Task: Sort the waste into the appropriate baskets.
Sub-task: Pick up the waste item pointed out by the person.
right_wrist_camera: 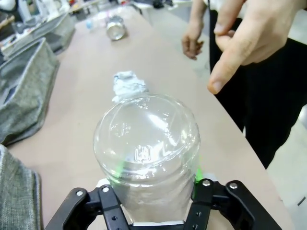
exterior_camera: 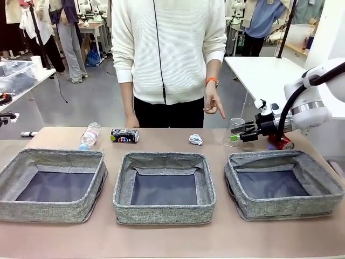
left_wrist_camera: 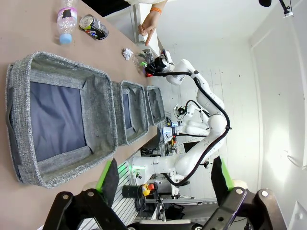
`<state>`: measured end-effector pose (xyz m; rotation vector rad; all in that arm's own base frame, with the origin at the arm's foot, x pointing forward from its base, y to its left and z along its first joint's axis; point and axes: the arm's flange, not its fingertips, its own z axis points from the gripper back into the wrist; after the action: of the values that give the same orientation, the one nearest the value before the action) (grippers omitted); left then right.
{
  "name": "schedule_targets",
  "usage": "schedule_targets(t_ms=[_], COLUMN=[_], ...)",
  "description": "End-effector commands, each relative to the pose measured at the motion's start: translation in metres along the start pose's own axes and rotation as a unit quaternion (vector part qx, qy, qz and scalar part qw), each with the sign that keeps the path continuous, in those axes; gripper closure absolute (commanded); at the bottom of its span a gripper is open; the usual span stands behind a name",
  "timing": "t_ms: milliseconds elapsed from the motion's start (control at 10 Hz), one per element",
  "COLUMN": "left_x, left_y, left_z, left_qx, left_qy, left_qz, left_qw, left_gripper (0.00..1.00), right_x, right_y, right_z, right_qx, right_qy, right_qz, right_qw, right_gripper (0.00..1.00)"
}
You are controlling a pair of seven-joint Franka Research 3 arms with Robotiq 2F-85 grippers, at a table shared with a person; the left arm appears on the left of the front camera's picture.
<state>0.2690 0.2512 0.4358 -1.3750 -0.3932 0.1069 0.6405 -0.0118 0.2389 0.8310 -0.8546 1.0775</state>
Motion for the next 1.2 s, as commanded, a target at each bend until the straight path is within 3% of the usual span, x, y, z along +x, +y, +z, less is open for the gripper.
schedule_targets(t_ms=[0, 100, 200, 300, 800, 900, 1000, 1100], left_x=[-0.002, -0.002, -0.002, -0.002, -0.002, -0.002, -0.002, -0.002], left_y=[-0.002, -0.002, -0.002, -0.002, -0.002, -0.002, -0.002, -0.002], left_z=[0.001, 0.001, 0.001, 0.001, 0.001, 0.001, 0.001, 0.001], left_qx=[-0.003, -0.003, -0.003, -0.003, -0.003, -0.003, -0.003, -0.003], left_qy=[0.006, 0.006, 0.006, 0.006, 0.006, 0.006, 0.006, 0.006], left_qz=[-0.010, -0.010, -0.010, -0.010, -0.010, -0.010, -0.010, -0.010], left_qw=[1.000, 1.000, 1.000, 1.000, 1.000, 1.000, 1.000, 1.000], left_gripper=[0.00, 0.00, 0.00, 0.00, 0.00, 0.00, 0.00, 0.00], right_x=[0.002, 0.002, 0.001, 0.000, 0.004, 0.019, 0.056, 0.095], right_y=[-0.003, -0.003, -0.004, -0.004, -0.003, 0.003, 0.021, 0.049], right_z=[0.000, 0.001, 0.003, 0.005, 0.021, 0.035, 0.066, 0.097], right_qx=[-0.007, -0.006, -0.011, -0.015, 0.001, 0.001, 0.004, -0.051], right_qy=[0.002, 0.004, 0.014, 0.012, 0.010, 0.010, -0.011, 0.018], right_qz=[-0.018, -0.019, -0.023, -0.027, -0.025, -0.021, -0.042, -0.105], right_qw=[1.000, 1.000, 1.000, 0.999, 1.000, 1.000, 0.999, 0.993], right_gripper=[0.61, 0.94, 0.80, 1.00, 1.00, 1.00, 1.00, 1.00])
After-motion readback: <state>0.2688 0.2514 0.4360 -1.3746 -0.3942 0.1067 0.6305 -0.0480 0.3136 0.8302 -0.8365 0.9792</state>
